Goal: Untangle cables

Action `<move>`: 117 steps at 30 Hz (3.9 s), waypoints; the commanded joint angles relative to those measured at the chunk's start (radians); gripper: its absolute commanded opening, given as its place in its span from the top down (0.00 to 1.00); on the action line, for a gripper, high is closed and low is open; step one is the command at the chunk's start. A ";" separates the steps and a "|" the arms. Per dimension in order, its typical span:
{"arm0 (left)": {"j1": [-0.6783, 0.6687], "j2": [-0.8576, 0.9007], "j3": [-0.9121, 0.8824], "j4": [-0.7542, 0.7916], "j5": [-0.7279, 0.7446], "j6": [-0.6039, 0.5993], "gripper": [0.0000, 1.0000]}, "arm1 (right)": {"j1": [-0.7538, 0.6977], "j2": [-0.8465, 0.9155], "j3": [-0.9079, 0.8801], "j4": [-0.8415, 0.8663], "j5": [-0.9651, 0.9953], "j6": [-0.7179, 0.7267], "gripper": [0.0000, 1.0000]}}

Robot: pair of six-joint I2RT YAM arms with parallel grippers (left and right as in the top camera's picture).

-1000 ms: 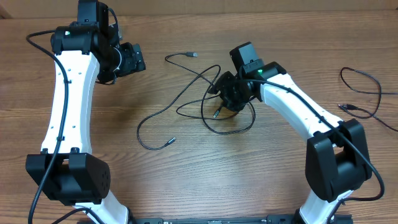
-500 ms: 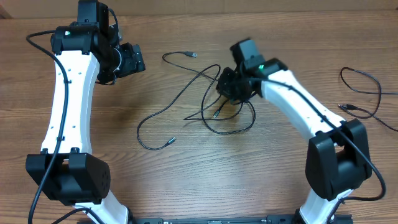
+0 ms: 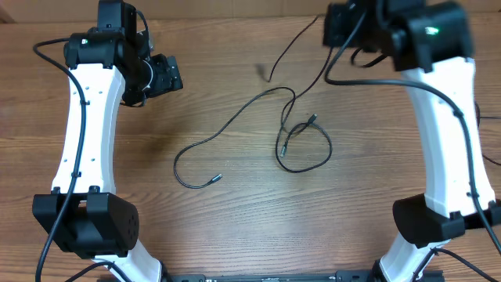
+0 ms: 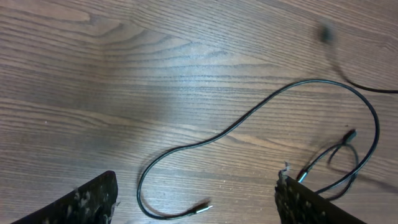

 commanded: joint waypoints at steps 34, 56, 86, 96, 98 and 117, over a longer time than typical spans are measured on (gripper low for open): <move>0.002 -0.041 0.020 0.004 0.002 -0.017 0.20 | -0.598 0.010 0.151 0.092 0.436 0.140 0.96; -0.035 -0.041 0.020 0.003 -0.011 0.010 0.19 | -0.560 0.042 -0.017 -0.179 -0.332 -0.106 0.16; -0.037 -0.041 -0.016 -0.121 -0.315 0.156 0.12 | -0.077 0.062 -1.048 0.583 -0.196 0.148 0.59; -0.036 -0.041 -0.045 -0.187 -0.329 0.092 0.10 | -0.154 0.031 -0.832 0.485 -0.038 0.128 0.96; -0.036 -0.041 -0.045 -0.187 -0.329 0.091 0.10 | -0.209 0.011 -0.696 0.399 0.028 0.128 0.96; -0.036 -0.041 -0.045 -0.123 -0.274 0.092 0.09 | -0.707 -0.005 -0.094 0.079 -0.130 0.158 0.38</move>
